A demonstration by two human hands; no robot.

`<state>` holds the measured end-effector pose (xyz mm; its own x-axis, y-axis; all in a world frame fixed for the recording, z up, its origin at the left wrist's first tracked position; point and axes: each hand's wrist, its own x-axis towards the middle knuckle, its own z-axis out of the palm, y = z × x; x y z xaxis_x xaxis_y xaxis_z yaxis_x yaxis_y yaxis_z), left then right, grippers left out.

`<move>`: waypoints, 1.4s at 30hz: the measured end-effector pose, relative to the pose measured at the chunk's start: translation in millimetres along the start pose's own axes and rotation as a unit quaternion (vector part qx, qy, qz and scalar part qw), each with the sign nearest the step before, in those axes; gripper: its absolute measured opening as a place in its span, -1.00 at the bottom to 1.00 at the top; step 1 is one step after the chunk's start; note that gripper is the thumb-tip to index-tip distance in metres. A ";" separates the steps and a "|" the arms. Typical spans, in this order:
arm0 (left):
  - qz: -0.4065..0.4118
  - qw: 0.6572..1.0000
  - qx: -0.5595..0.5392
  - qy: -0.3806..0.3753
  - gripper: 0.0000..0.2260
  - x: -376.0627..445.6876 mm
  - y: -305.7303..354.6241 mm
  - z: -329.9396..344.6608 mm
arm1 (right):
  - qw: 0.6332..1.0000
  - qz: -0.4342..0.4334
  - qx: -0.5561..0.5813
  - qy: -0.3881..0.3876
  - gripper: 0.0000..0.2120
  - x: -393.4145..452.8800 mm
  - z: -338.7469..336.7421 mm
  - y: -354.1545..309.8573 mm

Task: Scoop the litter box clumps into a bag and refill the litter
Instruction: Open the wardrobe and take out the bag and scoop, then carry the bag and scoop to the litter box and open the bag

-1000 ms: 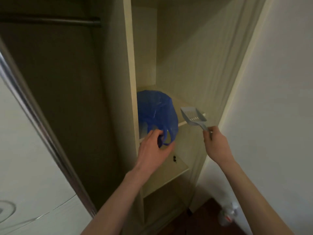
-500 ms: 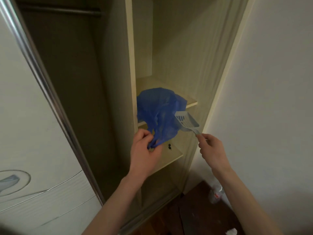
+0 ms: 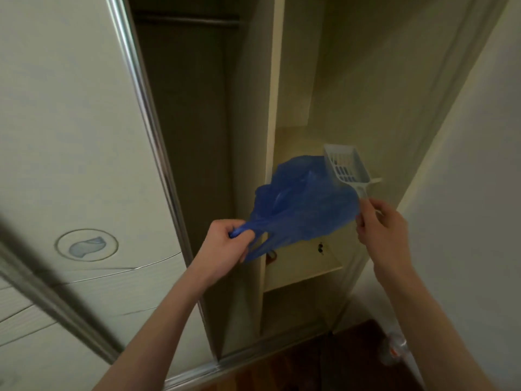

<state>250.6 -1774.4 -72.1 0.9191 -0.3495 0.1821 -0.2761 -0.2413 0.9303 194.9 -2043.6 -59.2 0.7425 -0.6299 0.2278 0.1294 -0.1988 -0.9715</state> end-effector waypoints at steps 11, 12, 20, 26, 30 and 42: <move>-0.130 0.989 0.017 0.062 -0.81 -62.2 -5.9 -79.6 | 0.982 -0.028 -0.014 -0.184 -0.85 -30.7 79.7 -20.6; -0.139 0.988 0.017 0.065 -0.75 -68.3 -8.2 -87.4 | 0.980 -0.020 -0.009 -0.196 -0.86 -39.0 86.3 -21.5; -0.229 0.970 0.056 0.059 -0.76 -122.9 -37.2 -146.5 | 0.940 0.068 -0.005 -0.336 -0.88 -116.2 140.0 -18.6; -0.290 0.945 0.108 0.106 -0.78 -183.8 -64.4 -201.1 | 0.884 0.071 -0.016 -0.462 -0.84 -171.3 198.5 -11.5; -0.313 0.927 0.109 0.177 -0.87 -232.9 -76.3 -244.2 | 0.838 0.078 -0.033 -0.539 -0.80 -215.7 241.0 -14.4; -0.260 0.868 0.092 0.413 -0.68 -387.0 -96.9 -355.0 | 0.739 0.061 0.017 -0.670 -0.75 -375.5 362.9 -47.2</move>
<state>21.5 -1294.3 -119.7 0.8002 0.5997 -0.0115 0.2665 -0.3383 0.9025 148.5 -1525.2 -122.8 0.7311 0.6734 -0.1099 0.0075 -0.1689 -0.9856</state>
